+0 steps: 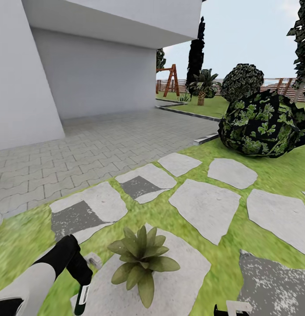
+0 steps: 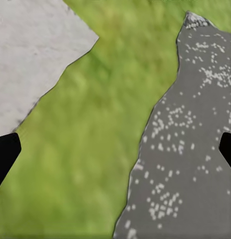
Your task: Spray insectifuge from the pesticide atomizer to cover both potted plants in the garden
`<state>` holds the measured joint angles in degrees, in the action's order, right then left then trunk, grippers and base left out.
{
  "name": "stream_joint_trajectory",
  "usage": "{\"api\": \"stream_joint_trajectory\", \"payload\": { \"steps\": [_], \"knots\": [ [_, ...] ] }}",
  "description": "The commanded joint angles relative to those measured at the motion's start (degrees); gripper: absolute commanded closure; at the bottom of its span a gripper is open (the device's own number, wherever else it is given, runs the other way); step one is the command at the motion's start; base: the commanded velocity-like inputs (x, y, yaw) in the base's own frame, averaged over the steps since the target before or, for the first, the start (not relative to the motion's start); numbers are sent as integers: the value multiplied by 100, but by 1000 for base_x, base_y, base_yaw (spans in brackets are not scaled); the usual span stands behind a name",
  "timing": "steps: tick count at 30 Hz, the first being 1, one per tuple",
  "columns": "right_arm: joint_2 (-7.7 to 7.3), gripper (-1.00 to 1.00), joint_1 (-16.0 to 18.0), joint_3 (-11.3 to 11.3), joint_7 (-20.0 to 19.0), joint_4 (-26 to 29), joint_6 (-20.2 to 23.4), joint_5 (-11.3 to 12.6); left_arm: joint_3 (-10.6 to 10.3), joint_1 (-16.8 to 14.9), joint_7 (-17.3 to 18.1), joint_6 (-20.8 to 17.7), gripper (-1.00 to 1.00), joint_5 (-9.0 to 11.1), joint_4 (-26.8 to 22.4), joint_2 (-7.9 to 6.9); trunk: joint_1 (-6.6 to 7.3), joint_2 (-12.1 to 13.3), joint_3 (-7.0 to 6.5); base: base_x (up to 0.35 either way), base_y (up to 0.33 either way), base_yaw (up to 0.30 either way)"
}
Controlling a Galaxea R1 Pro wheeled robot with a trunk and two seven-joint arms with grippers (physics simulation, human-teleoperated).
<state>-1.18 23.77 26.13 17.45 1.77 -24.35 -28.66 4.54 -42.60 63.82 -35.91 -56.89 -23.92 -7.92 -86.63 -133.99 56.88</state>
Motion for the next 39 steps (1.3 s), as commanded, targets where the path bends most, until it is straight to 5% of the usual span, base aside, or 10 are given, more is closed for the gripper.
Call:
{"api": "stream_joint_trajectory", "payload": {
  "steps": [1, 6, 11, 14, 39],
  "knots": [
    [1, -100, 5, 41, 25, -10, -18, -61, 47, -2, 36, -45, 100, -47, -7, 7, 1, -2, 5, 118, 0, 0],
    [3, -100, 5, 41, 29, -10, -18, -61, -34, -2, 35, -51, 100, -50, -15, 9, 1, -2, 5, 273, 0, 0],
    [3, -100, 5, 41, 31, -10, -18, -60, -604, -2, 31, -80, 100, -44, -16, 6, 1, -2, 5, 302, 0, 139],
    [3, -100, 5, 41, 31, -10, -18, -61, -699, -4, 34, -89, 100, -35, -26, 9, 1, -2, 5, 251, 0, 253],
    [3, -100, 5, 41, 31, -10, -18, -57, -686, -55, 5, -98, 100, 38, -45, -47, 1, -2, 5, -11, -73, 15]
  ]
}}
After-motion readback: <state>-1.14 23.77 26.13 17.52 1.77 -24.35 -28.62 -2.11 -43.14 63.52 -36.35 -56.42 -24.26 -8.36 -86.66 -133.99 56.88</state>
